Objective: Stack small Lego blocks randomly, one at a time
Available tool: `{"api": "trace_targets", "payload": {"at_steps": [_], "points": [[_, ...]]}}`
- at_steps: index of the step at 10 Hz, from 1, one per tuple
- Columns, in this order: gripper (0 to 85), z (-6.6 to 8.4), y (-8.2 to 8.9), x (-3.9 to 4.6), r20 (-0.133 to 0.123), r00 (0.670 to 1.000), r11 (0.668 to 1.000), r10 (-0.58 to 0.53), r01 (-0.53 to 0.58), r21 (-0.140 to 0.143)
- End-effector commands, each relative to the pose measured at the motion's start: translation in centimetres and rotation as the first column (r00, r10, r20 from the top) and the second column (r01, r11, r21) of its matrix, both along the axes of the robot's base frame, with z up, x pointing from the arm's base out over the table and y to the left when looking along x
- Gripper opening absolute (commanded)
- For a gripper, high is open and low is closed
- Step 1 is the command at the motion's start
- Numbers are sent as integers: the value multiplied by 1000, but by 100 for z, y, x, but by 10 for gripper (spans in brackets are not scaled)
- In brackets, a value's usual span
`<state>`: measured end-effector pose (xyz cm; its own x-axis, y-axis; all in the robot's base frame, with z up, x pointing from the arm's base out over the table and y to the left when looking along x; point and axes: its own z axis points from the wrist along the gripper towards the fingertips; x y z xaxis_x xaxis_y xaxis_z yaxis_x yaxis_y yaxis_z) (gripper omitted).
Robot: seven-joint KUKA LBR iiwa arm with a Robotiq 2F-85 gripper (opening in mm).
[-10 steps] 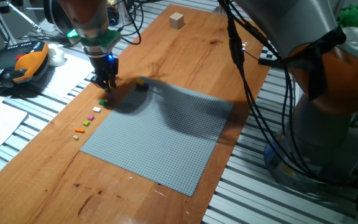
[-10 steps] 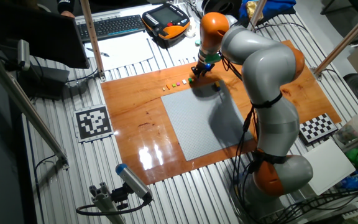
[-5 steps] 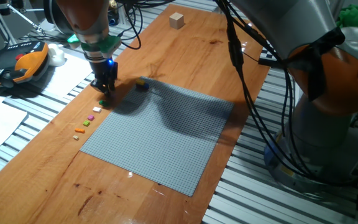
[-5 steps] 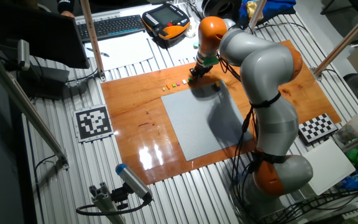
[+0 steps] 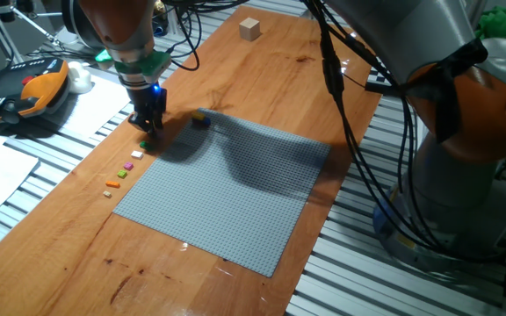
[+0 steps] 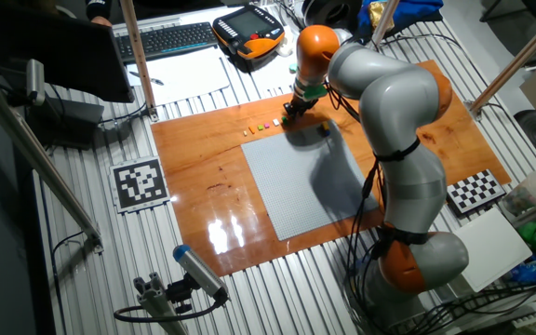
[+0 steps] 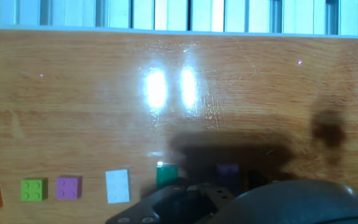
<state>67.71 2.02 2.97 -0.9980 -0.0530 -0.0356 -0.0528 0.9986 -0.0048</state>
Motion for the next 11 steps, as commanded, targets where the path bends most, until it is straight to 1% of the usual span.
{"api": "trace_targets", "payload": {"at_steps": [1,2,7,8,9,11], "points": [[340,4,4,-5,-5,1000,1000,4,-4,-3],[170,12,5,-9,-8,1000,1000,9,-9,-3],[170,22,4,-12,-13,1000,1000,17,-17,-7],[0,32,1,-12,-17,1000,1000,23,-23,-7],[0,73,-12,-13,-25,999,1000,29,-29,-8],[0,244,-70,-35,-40,998,999,45,-46,-23]]}}
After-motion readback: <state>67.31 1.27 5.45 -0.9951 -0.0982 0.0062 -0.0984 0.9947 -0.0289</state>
